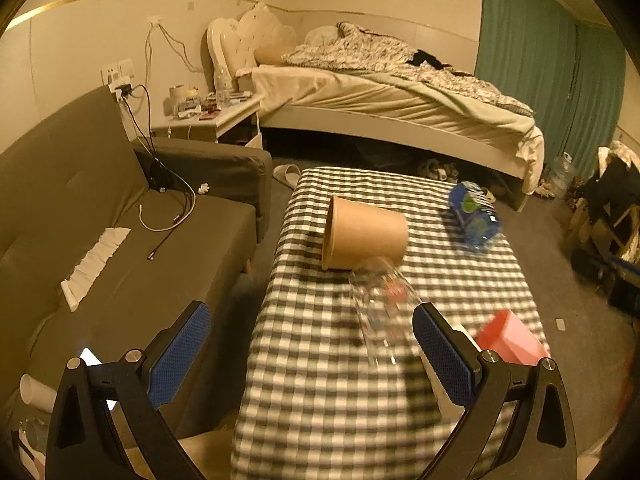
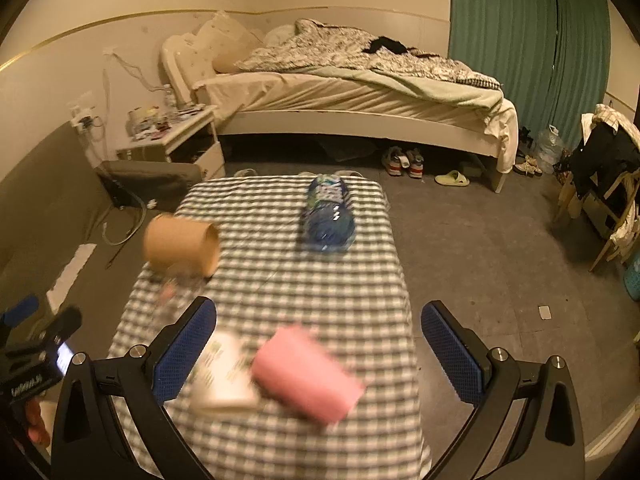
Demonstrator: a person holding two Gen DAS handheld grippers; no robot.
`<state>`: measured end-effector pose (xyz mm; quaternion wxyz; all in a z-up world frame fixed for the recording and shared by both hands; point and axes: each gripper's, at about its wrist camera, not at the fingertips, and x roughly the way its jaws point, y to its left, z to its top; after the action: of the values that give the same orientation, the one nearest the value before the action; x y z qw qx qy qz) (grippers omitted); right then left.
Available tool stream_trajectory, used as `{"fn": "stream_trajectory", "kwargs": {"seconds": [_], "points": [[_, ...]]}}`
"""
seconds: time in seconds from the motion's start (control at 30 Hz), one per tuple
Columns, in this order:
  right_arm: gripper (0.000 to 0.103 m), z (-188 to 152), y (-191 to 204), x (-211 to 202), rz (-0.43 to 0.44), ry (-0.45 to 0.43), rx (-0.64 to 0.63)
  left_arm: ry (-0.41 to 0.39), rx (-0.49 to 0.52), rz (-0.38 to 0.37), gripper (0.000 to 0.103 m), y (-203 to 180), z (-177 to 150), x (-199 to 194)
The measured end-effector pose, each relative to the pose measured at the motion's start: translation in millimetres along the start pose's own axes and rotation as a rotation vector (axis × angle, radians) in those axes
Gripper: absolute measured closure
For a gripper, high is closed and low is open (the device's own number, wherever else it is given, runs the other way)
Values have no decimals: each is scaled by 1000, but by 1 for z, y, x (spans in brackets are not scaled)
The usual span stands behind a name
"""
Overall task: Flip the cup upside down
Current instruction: 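Reach the right tool to the blue-labelled bottle and close around it, then lift the bottle with the right tool and carry it toward the left tool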
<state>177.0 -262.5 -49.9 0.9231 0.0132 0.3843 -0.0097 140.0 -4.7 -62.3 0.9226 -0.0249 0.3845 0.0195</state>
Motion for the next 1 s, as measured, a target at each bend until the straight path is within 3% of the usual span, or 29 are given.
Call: {"fn": "stream_trajectory", "kwargs": {"seconds": [0.3,0.47,0.67,0.83,0.9,1.0], "points": [[0,62,-4,121,11,137,-49,50,-9,27,0,12,21,59],[0,70,6,188,-13,216,-85,88,-2,42,0,27,14,80],[1,74,2,232,-27,281,-42,130,-5,58,0,38,6,98],[15,75,-8,254,-33,332,-14,140,4,57,0,39,4,100],[31,73,-12,259,-27,356,4,140,4,54,0,38,4,98],[31,71,-14,256,-18,363,-9,136,7,59,0,37,6,91]]}}
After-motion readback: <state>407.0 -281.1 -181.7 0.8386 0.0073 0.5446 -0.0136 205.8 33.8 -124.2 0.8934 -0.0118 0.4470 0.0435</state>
